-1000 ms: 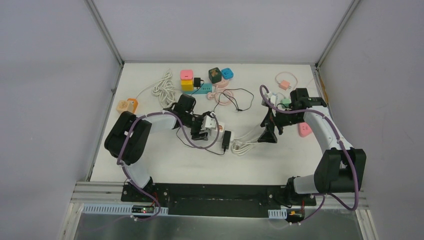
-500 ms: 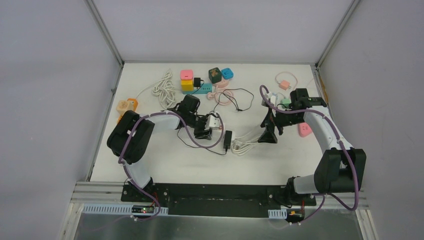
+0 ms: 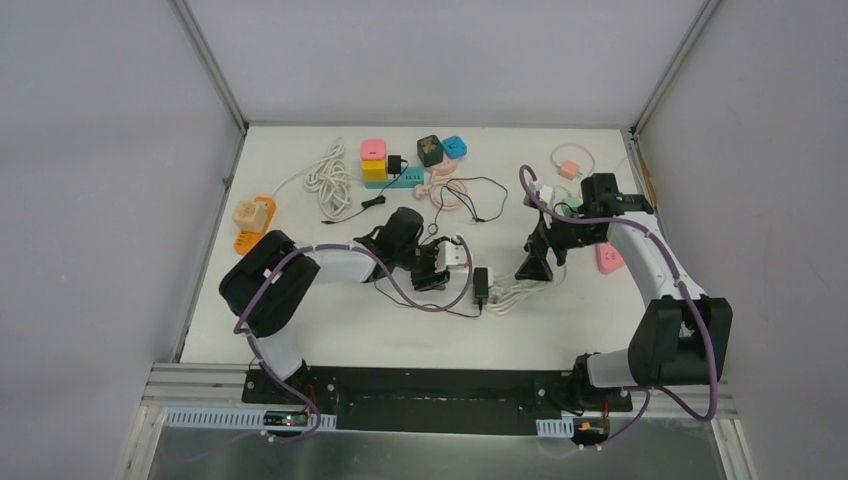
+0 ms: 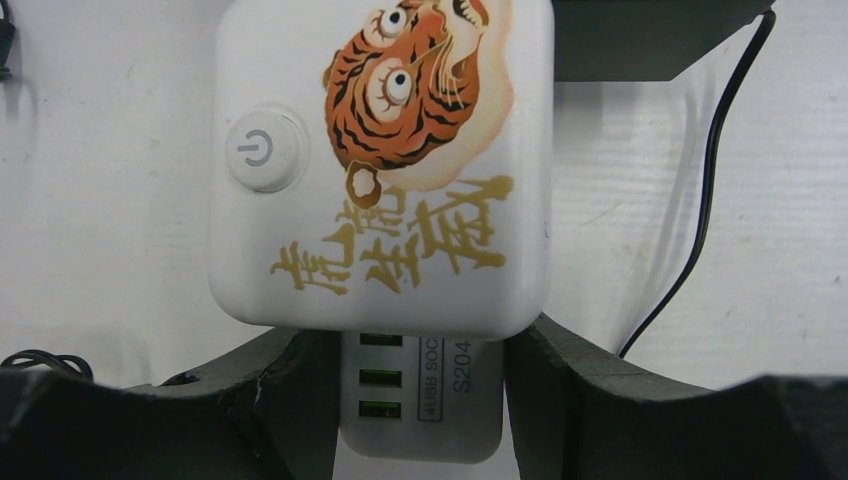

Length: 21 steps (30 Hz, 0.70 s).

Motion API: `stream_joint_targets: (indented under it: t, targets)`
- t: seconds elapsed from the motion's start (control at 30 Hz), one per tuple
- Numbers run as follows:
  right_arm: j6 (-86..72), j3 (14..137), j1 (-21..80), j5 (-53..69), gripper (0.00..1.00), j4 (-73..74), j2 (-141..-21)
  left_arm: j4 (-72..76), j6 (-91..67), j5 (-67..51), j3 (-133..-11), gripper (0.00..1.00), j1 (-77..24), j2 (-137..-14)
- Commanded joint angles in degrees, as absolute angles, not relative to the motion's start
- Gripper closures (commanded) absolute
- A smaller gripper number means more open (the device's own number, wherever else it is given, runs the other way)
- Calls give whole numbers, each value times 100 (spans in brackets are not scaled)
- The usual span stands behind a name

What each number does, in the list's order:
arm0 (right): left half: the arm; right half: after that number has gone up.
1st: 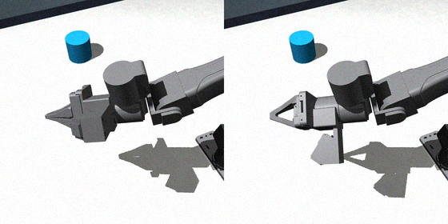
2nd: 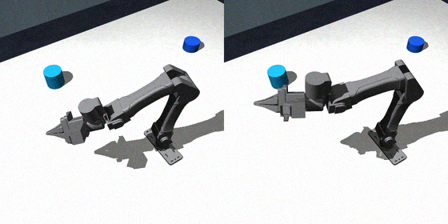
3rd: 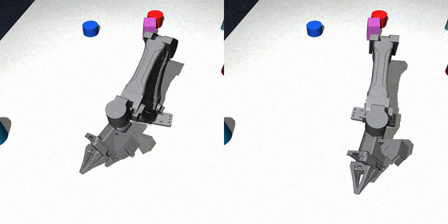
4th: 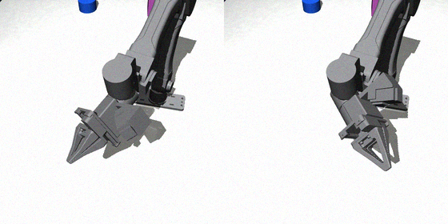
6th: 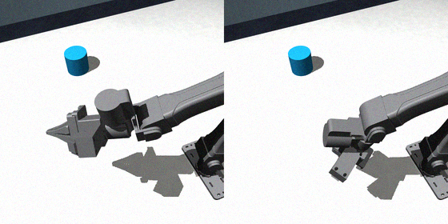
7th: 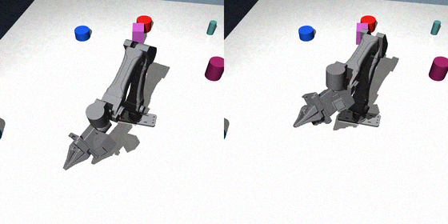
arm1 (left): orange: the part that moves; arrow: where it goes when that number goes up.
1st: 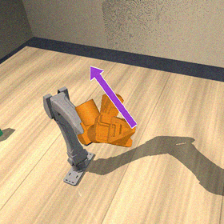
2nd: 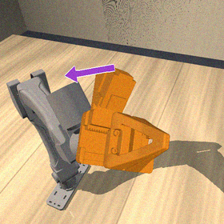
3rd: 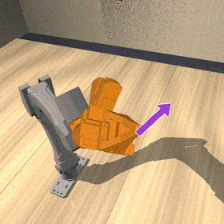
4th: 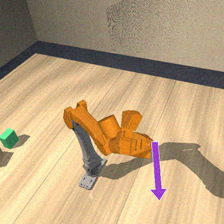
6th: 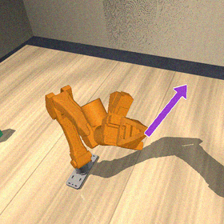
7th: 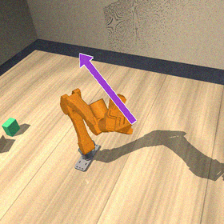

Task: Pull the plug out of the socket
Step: Remove the plug from the socket.

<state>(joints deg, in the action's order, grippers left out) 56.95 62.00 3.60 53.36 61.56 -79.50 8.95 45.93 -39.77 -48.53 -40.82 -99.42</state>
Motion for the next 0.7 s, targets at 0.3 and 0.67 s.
stream_joint_targets:
  t: [0.3, 0.67]
  targets:
    - [4452, 6203, 135, 4701, 0, 5237, -7879, 3186, 992, -1413, -4435, 100, -5188, -9974]
    - [4467, 6111, 16, 4659, 0, 5191, -7857, 3615, 653, -638, -4434, 100, -5722, -10637]
